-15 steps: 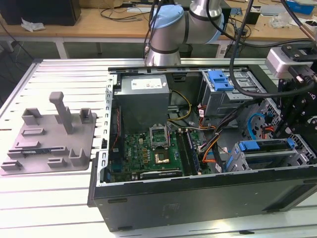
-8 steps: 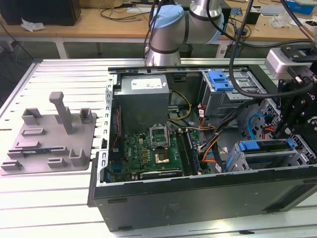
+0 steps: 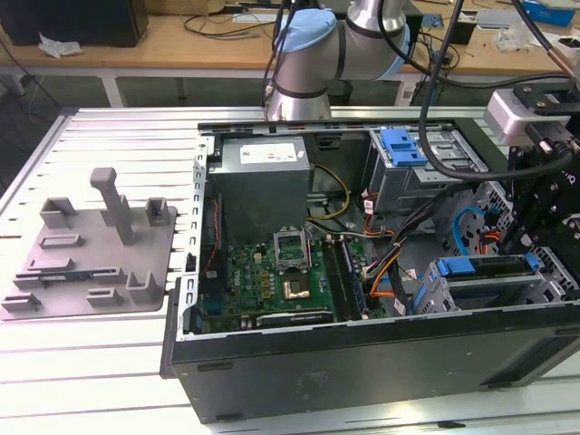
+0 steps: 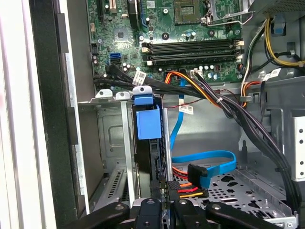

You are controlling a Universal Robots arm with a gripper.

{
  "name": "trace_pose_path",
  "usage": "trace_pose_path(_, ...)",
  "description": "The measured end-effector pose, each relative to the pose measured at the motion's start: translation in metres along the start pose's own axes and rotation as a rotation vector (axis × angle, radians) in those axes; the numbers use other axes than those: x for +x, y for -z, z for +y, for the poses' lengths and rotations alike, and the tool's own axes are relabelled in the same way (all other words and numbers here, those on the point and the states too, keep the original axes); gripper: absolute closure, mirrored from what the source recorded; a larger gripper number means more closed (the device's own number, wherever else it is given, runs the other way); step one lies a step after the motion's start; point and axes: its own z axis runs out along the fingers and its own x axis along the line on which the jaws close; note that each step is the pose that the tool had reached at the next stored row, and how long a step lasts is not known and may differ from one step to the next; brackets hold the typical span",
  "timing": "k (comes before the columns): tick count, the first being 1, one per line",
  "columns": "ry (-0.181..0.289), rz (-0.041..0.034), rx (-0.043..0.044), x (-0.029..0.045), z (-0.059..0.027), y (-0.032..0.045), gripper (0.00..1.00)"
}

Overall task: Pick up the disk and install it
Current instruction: 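Insert the first disk wire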

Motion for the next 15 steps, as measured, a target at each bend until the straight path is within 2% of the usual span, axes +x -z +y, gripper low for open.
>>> trace_pose_path(15,0.0,0.0001,0.0,0.0,-0.0001,-0.0041,0.84)
